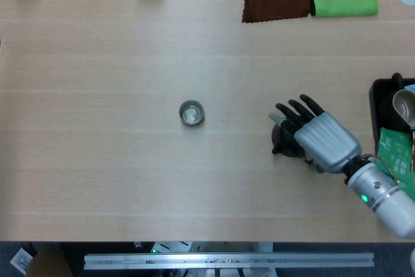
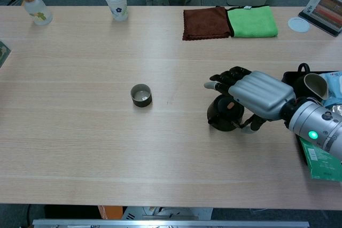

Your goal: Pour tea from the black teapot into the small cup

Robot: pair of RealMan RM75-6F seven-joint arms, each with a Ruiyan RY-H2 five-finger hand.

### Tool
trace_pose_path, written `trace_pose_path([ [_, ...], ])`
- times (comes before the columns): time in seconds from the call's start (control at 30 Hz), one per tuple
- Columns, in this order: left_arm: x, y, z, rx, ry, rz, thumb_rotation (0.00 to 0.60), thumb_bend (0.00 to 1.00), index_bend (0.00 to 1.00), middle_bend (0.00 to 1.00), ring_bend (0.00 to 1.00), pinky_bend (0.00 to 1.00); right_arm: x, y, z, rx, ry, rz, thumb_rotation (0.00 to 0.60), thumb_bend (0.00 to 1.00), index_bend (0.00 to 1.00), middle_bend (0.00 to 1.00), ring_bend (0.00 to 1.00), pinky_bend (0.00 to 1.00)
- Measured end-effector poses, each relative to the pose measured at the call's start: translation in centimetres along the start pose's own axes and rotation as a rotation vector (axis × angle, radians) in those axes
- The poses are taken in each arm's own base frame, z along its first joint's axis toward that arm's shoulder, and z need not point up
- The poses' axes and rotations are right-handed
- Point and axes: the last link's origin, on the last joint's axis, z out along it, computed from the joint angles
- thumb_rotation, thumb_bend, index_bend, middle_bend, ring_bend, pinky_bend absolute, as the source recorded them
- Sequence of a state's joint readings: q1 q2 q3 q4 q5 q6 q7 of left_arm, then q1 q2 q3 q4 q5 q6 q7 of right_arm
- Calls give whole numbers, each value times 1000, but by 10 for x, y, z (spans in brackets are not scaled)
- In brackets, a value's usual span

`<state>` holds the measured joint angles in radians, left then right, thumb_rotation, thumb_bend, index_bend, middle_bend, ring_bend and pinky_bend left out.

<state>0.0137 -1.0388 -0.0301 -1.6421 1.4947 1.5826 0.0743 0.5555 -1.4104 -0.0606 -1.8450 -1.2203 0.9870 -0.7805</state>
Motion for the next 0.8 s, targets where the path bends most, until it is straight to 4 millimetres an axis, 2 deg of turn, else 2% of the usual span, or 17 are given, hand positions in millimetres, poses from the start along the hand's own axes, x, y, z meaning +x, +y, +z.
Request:
trace_pose_path([
  [0.4,1,-5,-1,11,4,3,600,201,155,197,196,165,8,-7,22,-44,39,28,600,0,78,49,0,0],
  [0.8,0,-6,0,15,1,7,600,201,155,193,196,164,15,13,31,-137,57,37,600,0,77,49,0,0],
])
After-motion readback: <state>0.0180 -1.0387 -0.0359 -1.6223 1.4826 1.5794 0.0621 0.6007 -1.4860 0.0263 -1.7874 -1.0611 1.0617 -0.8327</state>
